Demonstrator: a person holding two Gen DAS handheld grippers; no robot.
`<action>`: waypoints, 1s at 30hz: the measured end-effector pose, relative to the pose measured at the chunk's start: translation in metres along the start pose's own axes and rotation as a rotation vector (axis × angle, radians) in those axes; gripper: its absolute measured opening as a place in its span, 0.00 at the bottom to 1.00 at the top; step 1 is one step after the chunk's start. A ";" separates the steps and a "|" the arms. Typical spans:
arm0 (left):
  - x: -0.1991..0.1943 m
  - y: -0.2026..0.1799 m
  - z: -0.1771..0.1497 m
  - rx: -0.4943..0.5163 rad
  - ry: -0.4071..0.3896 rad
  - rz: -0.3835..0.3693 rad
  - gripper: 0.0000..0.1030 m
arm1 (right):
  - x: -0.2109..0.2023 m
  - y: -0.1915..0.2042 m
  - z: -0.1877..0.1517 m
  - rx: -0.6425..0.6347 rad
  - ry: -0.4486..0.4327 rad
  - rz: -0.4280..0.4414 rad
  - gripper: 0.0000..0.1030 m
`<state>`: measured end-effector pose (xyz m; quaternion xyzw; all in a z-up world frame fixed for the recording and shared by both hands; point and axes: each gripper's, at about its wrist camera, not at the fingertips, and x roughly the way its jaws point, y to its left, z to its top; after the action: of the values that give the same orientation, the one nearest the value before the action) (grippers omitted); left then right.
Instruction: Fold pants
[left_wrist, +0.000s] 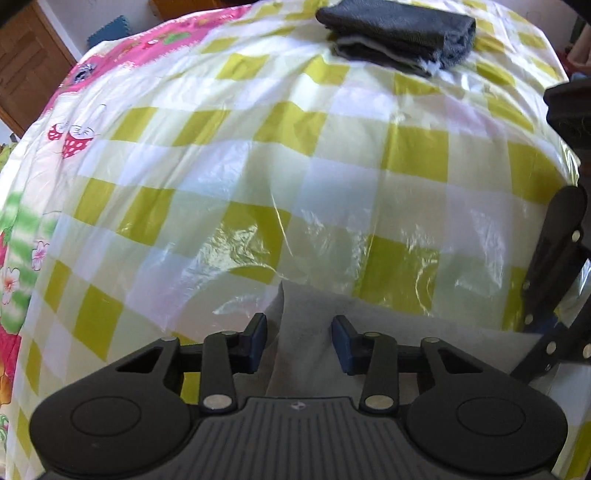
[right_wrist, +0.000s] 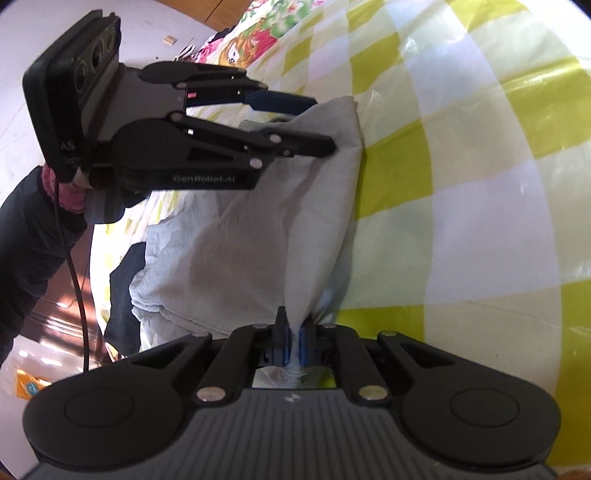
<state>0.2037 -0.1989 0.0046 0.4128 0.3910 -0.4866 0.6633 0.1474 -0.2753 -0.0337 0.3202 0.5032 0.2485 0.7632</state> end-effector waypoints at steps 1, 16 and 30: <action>-0.001 0.001 0.001 -0.006 0.001 0.000 0.52 | 0.000 0.001 0.000 -0.002 -0.004 0.000 0.07; -0.003 -0.001 0.008 -0.115 -0.060 0.070 0.49 | 0.002 0.003 -0.004 -0.003 -0.035 -0.013 0.06; -0.090 -0.005 -0.136 -0.622 -0.326 0.285 0.60 | -0.018 0.002 0.028 0.003 -0.143 -0.075 0.41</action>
<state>0.1634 -0.0446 0.0390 0.1589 0.3480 -0.3066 0.8716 0.1664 -0.2926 -0.0134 0.3191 0.4593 0.1953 0.8057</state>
